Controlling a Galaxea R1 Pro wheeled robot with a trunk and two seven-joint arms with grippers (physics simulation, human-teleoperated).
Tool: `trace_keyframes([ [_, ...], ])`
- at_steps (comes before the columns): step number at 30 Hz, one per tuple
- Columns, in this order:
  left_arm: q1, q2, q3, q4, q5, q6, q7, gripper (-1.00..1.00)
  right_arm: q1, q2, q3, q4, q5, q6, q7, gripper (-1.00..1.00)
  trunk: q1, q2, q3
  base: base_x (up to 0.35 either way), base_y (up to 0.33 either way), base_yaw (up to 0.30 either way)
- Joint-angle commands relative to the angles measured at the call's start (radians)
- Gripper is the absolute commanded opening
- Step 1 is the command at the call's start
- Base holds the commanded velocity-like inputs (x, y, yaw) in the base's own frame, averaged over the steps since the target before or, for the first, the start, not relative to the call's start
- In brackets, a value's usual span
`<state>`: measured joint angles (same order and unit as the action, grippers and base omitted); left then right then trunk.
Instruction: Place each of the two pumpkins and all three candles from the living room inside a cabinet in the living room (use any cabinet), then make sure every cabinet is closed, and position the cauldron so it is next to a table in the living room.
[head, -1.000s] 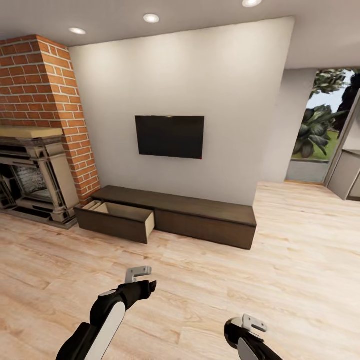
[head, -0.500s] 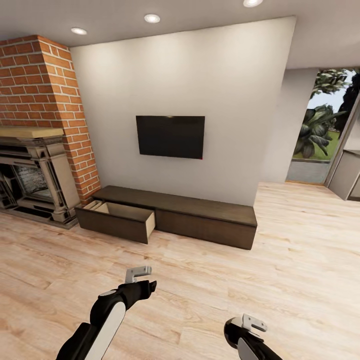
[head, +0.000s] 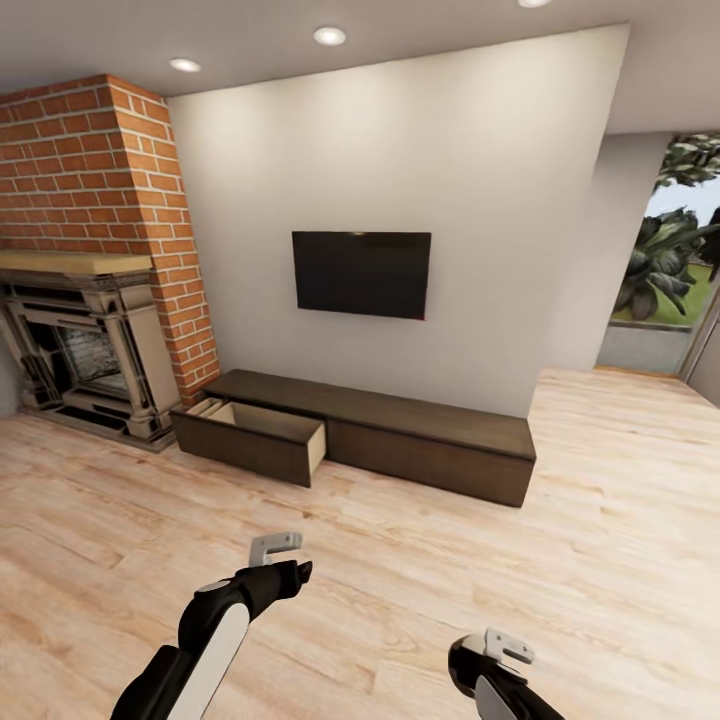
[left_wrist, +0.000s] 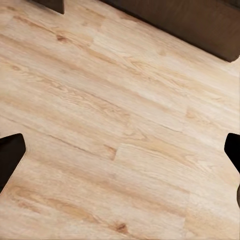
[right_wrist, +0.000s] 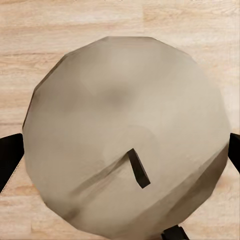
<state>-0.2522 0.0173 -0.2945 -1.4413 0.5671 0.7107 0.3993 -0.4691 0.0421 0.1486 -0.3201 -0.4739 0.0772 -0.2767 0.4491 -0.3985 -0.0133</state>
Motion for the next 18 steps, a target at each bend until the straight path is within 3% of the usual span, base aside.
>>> trace_keyframes([
  [1,-0.001,0.001,-0.002,-0.001,0.011,0.001,0.010,1.00,0.000,0.000,0.009,-0.002,-0.005,0.006,-0.009,-1.00,0.001,-0.001,-0.001,0.212,0.200,0.052],
  [18,-0.001,0.006,0.001,0.000,0.012,0.001,0.009,1.00,0.000,-0.001,0.008,-0.002,-0.005,0.006,-0.009,-1.00,0.001,-0.001,-0.001,0.242,0.227,0.005],
])
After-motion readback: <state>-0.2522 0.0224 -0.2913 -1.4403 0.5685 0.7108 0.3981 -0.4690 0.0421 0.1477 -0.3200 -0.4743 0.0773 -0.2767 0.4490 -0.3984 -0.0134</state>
